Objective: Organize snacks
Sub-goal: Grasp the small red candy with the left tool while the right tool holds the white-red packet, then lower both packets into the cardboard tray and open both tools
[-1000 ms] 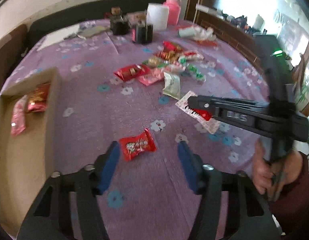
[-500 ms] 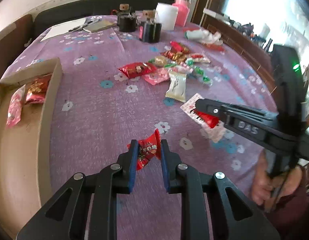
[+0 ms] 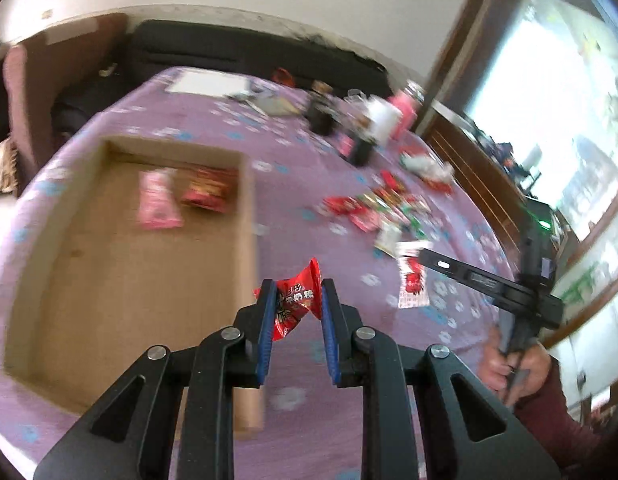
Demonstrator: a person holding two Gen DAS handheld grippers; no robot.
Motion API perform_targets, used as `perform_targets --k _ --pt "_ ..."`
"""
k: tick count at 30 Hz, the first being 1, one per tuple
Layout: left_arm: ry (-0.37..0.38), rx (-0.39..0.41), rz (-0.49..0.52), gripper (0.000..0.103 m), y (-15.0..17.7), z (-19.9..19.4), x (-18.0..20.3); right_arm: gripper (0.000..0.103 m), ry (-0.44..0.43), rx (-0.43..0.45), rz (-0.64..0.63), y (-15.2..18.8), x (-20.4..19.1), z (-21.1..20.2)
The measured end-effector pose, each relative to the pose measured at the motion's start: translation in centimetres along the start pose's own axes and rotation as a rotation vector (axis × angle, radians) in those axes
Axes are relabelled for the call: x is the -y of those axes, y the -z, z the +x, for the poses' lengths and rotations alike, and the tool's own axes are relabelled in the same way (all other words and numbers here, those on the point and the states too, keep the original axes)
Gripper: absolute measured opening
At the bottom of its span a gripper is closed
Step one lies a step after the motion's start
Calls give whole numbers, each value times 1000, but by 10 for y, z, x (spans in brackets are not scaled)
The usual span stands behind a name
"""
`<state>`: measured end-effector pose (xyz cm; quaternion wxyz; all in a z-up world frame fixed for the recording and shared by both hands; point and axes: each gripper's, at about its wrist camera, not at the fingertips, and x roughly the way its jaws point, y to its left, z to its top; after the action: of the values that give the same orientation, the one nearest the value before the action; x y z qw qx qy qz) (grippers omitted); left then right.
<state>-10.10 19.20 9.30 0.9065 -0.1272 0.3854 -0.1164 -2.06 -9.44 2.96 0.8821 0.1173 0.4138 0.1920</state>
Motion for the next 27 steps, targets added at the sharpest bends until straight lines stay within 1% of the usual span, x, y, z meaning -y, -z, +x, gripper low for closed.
perform_targets --k 4,8,12,15,18,21,24,27 --pt "-49 27 -74 19 -5 -11 -41 8 -56 -3 -58 -13 -42 -8" --pt "-95 45 -129 19 -10 -18 -79 8 -104 -19 -131 -29 -91 -4" --pt "-104 42 -191 19 -21 -17 -115 8 -166 -51 -173 -40 -138 11" --pt "-104 23 -234 19 -32 -6 -137 8 -194 -82 -214 -43 -173 32" --pt "-95 -12 -278 19 -42 14 -155 8 -214 -128 -231 -41 -196 56" --pt "-88 -50 -299 19 -51 36 -163 8 -218 -186 -244 -35 -212 87" --pt "-92 -75 -307 19 -58 53 -166 8 -217 -251 -235 -27 -219 116" --pt "-113 -93 -306 19 -68 71 -170 8 -214 -288 -215 -24 -217 135"
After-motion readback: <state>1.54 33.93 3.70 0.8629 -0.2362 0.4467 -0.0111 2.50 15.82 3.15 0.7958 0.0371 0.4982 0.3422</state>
